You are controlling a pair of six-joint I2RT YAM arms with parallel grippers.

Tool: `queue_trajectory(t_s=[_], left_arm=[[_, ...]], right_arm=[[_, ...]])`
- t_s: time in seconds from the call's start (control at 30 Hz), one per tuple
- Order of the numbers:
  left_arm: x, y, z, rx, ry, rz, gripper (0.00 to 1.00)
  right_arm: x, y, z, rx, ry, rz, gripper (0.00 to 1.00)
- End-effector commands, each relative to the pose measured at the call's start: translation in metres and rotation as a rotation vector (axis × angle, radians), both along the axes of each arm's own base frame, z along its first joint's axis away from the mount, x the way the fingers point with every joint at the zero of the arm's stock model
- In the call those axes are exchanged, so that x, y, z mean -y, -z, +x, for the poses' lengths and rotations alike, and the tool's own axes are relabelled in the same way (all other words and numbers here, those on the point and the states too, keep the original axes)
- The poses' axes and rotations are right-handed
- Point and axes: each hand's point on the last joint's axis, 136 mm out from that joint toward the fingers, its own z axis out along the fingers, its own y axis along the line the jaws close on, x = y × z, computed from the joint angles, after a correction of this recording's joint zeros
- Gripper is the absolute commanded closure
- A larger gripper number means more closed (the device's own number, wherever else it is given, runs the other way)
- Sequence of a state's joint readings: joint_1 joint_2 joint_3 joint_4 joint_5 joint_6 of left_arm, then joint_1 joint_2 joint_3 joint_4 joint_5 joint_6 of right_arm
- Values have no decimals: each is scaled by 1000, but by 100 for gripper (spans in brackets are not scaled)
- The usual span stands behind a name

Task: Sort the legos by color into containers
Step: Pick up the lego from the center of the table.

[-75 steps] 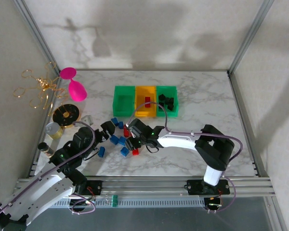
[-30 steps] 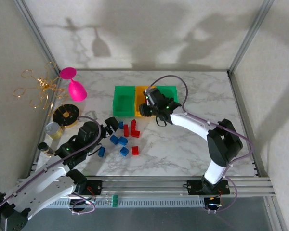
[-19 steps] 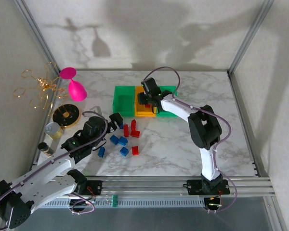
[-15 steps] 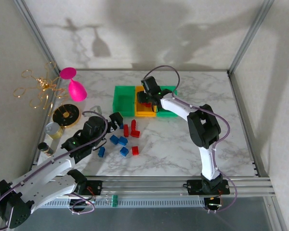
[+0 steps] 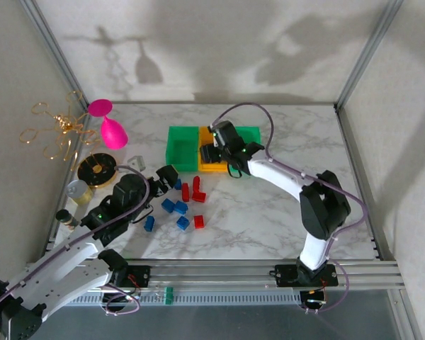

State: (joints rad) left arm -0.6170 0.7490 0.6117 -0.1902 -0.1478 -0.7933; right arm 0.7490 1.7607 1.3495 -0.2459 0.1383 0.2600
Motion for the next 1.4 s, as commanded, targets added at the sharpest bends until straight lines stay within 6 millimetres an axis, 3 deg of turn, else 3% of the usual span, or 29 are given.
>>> queue_trajectory(t_s=[0.0,0.2,0.37,0.6,0.83,1.13,1.37], left_arm=[[-5,9,-9,-40,10,8,0],[-17,23,-22,-70,-15,9,0],[-26,37,-30,-96,-45,-4,0],[-37,48,-37,-112,-92,-7,0],[-42,50,-36,-107,-119,-9,0],[-43,48,-34,-96,-127,2,0],[-43,47,-32,-97,-128,13,0]], right_arm=[[-1,11,-31,-26,-11,-23,35],[-9,32,-76,-86,-46,-1,32],[-20,62,-114,-124,-116,-35,30],[-31,95,-146,-165,-181,-77,28],[-29,114,-129,-156,-74,-129,22],[-29,127,-100,-148,-58,-155,28],[-46,133,-96,-131,-162,-180,34]])
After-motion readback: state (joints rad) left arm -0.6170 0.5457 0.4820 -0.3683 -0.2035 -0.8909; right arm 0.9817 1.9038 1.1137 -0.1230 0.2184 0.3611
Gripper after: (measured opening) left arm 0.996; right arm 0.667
